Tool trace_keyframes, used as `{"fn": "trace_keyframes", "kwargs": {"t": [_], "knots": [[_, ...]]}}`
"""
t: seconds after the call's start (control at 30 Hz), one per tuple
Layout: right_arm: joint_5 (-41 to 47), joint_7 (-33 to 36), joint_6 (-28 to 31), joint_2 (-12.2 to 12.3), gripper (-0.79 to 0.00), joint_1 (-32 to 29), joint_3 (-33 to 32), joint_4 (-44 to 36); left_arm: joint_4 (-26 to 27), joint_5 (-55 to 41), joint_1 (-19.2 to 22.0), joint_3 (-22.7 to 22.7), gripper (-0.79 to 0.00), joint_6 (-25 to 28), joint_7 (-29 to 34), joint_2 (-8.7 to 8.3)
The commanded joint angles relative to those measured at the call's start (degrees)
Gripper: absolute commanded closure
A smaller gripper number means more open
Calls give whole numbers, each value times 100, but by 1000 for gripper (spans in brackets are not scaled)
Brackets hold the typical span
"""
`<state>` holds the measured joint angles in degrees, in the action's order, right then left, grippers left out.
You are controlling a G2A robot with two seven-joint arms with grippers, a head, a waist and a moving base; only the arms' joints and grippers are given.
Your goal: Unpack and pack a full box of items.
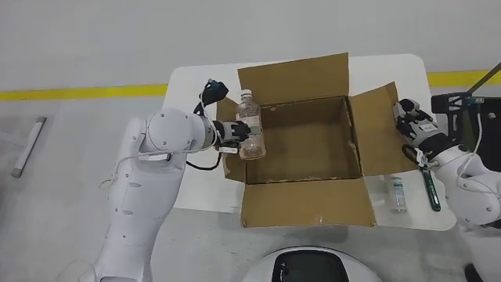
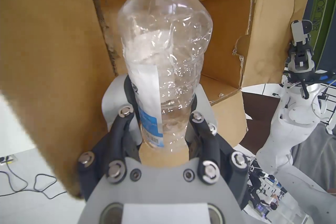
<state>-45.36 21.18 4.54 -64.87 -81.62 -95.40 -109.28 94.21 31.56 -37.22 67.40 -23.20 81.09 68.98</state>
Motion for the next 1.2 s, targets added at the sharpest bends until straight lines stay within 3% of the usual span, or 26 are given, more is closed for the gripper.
{"fn": "trace_keyframes", "kwargs": {"t": [0.0,0.27,0.8,0.83,0.87,0.93,0.97,1.17], "knots": [[-9,8,3,1,0,11,-2,12,10,65,-47,115,0,-25,-25,-62],[-55,34,20,2,0,47,26,58,-6,-57,-226,404,0,-166,-166,-265],[-44,56,47,8,-18,88,-25,119,-61,-543,-40,49,0,-452,-453,-413],[-34,54,50,8,-68,83,-31,116,-25,-570,-15,17,0,-457,-458,-419],[-23,51,53,8,-219,79,-37,112,19,-622,12,-14,0,-467,-468,-422],[1,56,65,9,-437,68,-55,93,231,-795,101,-102,0,-477,-478,-415],[20,60,71,10,-773,62,-65,82,332,-870,156,-167,0,-485,-486,-407],[107,26,97,13,-785,-8,-156,10,585,-1497,631,-869,0,-436,-588,-240]]}}
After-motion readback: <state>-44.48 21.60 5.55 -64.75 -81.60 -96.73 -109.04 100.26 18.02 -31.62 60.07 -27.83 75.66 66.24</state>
